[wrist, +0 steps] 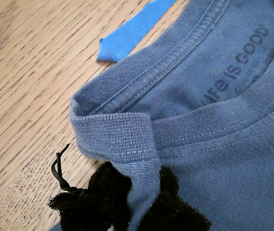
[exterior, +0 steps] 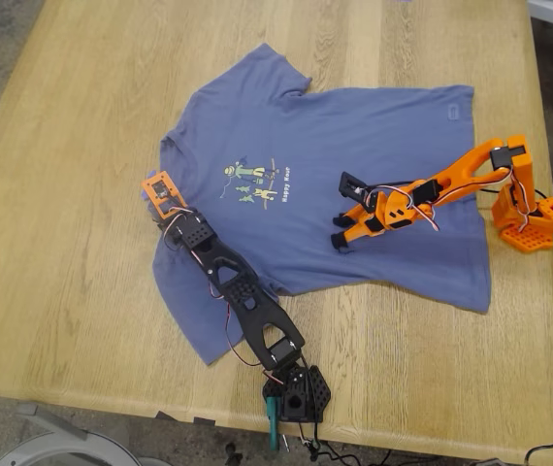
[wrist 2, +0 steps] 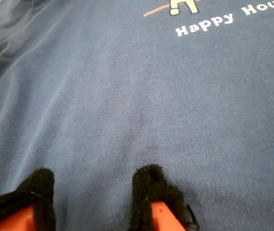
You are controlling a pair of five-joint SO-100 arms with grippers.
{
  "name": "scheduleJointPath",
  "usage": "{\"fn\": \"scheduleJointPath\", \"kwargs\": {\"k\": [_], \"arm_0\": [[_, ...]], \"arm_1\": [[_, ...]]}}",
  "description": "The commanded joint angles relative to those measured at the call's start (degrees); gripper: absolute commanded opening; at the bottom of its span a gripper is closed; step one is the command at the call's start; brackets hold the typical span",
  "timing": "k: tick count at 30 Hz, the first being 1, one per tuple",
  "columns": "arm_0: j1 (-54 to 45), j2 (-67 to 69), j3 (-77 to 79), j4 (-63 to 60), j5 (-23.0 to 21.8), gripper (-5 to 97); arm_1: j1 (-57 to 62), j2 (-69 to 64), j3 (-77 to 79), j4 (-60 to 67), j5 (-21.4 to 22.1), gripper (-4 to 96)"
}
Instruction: Fold a T-shirt
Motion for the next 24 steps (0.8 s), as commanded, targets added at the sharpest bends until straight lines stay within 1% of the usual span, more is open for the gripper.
{"fn": "scheduleJointPath", "kwargs": {"k": [1, 8, 14, 20, 24], "arm_0": [[3.0, -0.2, -0.7, -0.1, -0.9, 0], [3.2, 0.3, -0.8, -0.1, -1.0, 0], [3.3, 0.8, -0.9, 0.3, -1.1, 0], [4.5, 2.5, -0.9, 1.9, -1.4, 0], [5.5, 4.0, -0.9, 3.3, -1.8, 0]], "arm_1": [[-2.1, -1.4, -2.3, 0.4, 0.5, 26.4], [-5.7, -5.1, -8.3, 5.4, 1.1, 26.7], [-8.6, -8.3, -12.6, 8.8, 1.7, 24.0], [-10.5, -9.4, -14.4, 14.9, 1.7, 21.2], [-11.3, -9.2, -14.7, 19.9, 1.0, 16.9]]}}
